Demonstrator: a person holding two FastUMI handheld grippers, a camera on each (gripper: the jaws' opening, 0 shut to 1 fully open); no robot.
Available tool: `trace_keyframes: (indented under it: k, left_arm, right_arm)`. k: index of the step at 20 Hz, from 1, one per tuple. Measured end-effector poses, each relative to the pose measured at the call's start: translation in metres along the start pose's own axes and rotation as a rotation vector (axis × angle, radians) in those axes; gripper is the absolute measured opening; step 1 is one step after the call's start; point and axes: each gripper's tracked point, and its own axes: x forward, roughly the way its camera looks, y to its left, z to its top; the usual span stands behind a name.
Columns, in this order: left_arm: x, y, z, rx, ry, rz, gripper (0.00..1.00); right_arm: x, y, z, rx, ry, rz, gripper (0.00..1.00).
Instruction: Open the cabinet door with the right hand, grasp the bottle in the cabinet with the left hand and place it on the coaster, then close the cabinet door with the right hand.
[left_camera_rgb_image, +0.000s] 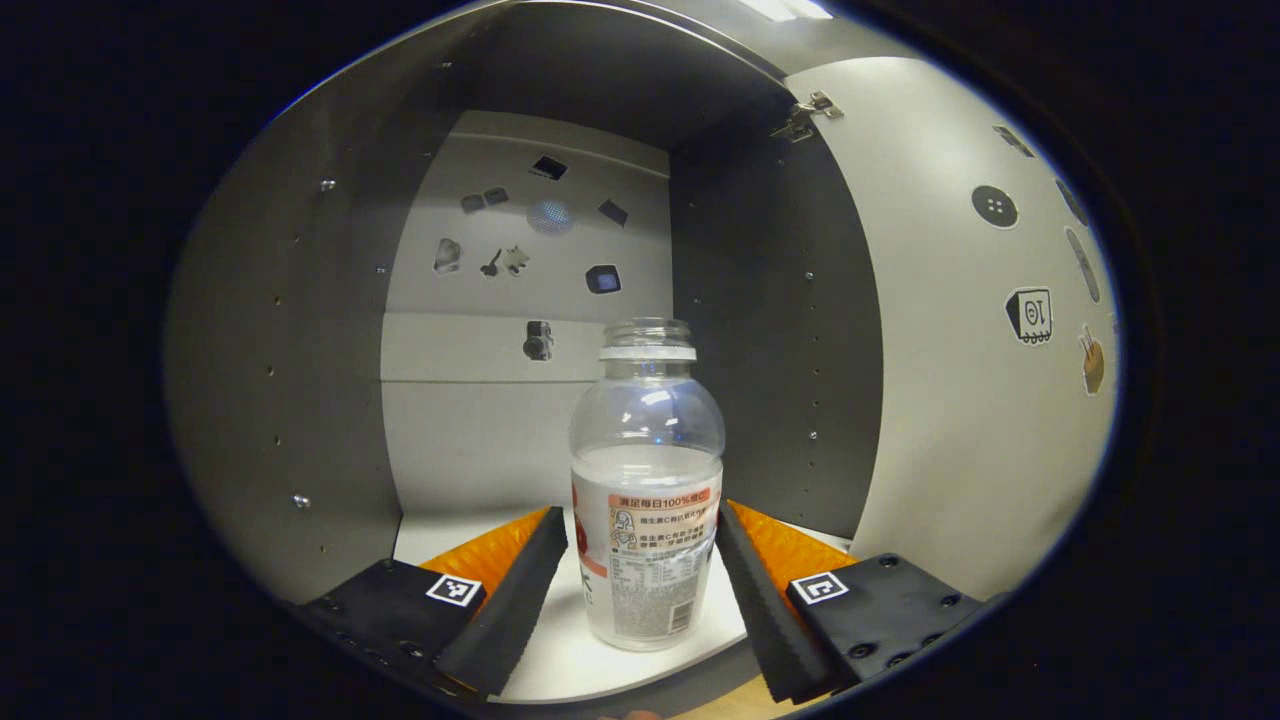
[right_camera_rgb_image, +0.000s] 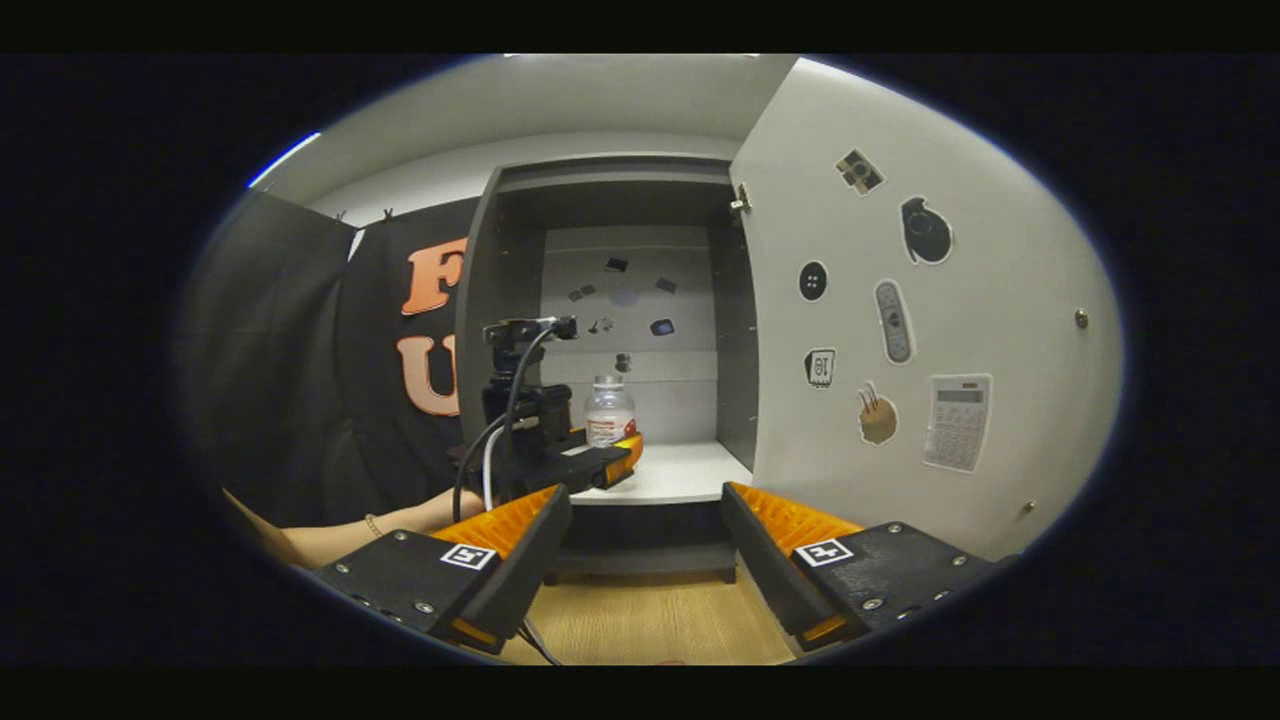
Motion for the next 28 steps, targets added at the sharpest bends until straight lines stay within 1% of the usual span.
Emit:
trace_keyframes:
  k: [3,4,5,6,7,8,9,10,11,13,14,15,16,17,18,19,20,21,22,23,27,28]
  left_arm:
    - [0.005,-0.003,0.0,0.014,0.004,-0.009,0.96]
    - [0.006,-0.003,-0.001,0.015,0.005,-0.008,0.99]
    - [0.007,-0.004,-0.001,0.015,0.003,-0.008,0.98]
    - [0.008,-0.004,-0.001,0.016,0.004,-0.008,0.89]
    - [0.008,-0.004,-0.002,0.018,0.005,-0.009,0.85]
    - [0.007,-0.004,-0.002,0.021,0.007,-0.01,0.86]
    - [0.007,-0.004,-0.002,0.03,0.01,-0.015,0.85]
    - [0.006,-0.005,-0.002,0.041,0.011,-0.02,0.84]
    - [0.006,-0.006,0.0,0.053,0.005,-0.019,0.82]
    - [0.002,-0.008,0.0,0.071,-0.008,-0.012,0.81]
    - [0.0,-0.009,0.0,0.07,-0.011,-0.013,0.8]
    - [-0.002,-0.01,0.002,0.066,-0.016,-0.014,0.8]
    - [-0.005,-0.011,0.002,0.061,-0.018,-0.013,0.8]
    - [-0.009,-0.011,0.004,0.055,-0.024,-0.008,0.8]
    - [-0.014,-0.013,0.005,0.048,-0.033,-0.005,0.78]
    - [-0.021,-0.014,0.008,0.04,-0.045,-0.003,0.8]
    - [-0.027,-0.016,0.011,0.029,-0.057,-0.007,0.8]
    - [-0.036,-0.016,0.013,0.019,-0.064,-0.001,0.8]
    - [-0.042,-0.016,0.014,0.017,-0.066,0.005,0.8]
    - [-0.053,-0.015,0.014,0.018,-0.067,0.015,0.8]
    - [-0.096,-0.012,0.008,0.015,-0.06,0.064,0.8]
    - [-0.105,-0.011,0.005,0.017,-0.055,0.081,0.78]
  right_arm:
    - [0.001,-0.003,-0.003,0.001,0.008,-0.008,0.93]
    - [0.002,-0.003,-0.003,0.005,0.009,-0.012,0.93]
    - [0.0,-0.004,-0.003,0.012,0.01,-0.013,0.93]
    - [-0.001,-0.004,-0.003,0.019,0.009,-0.014,0.93]
    - [-0.002,-0.005,-0.004,0.025,0.01,-0.017,0.89]
    - [-0.002,-0.007,-0.003,0.029,0.009,-0.02,0.89]
    - [-0.003,-0.008,-0.004,0.029,0.01,-0.022,0.89]
    - [-0.003,-0.01,-0.006,0.025,0.017,-0.029,0.93]
    - [-0.005,-0.011,-0.009,0.021,0.023,-0.034,0.93]
    - [-0.009,-0.01,-0.011,0.023,0.034,-0.03,0.93]
    - [-0.01,-0.01,-0.012,0.026,0.037,-0.025,0.97]
    - [-0.012,-0.01,-0.012,0.027,0.038,-0.023,0.93]
    - [-0.014,-0.012,-0.012,0.026,0.039,-0.022,0.93]
    - [-0.016,-0.014,-0.012,0.025,0.039,-0.019,0.97]
    - [-0.017,-0.015,-0.012,0.024,0.039,-0.016,0.93]
    - [-0.019,-0.015,-0.012,0.026,0.039,-0.011,0.93]
    - [-0.023,-0.014,-0.013,0.028,0.037,-0.004,0.97]
    - [-0.027,-0.013,-0.013,0.03,0.037,0.005,0.93]
    - [-0.031,-0.011,-0.013,0.034,0.036,0.017,0.97]
    - [-0.035,-0.01,-0.014,0.037,0.035,0.03,0.93]
    - [-0.048,-0.004,-0.018,0.031,0.042,0.1,0.93]
    - [-0.05,-0.004,-0.019,0.025,0.045,0.116,0.93]
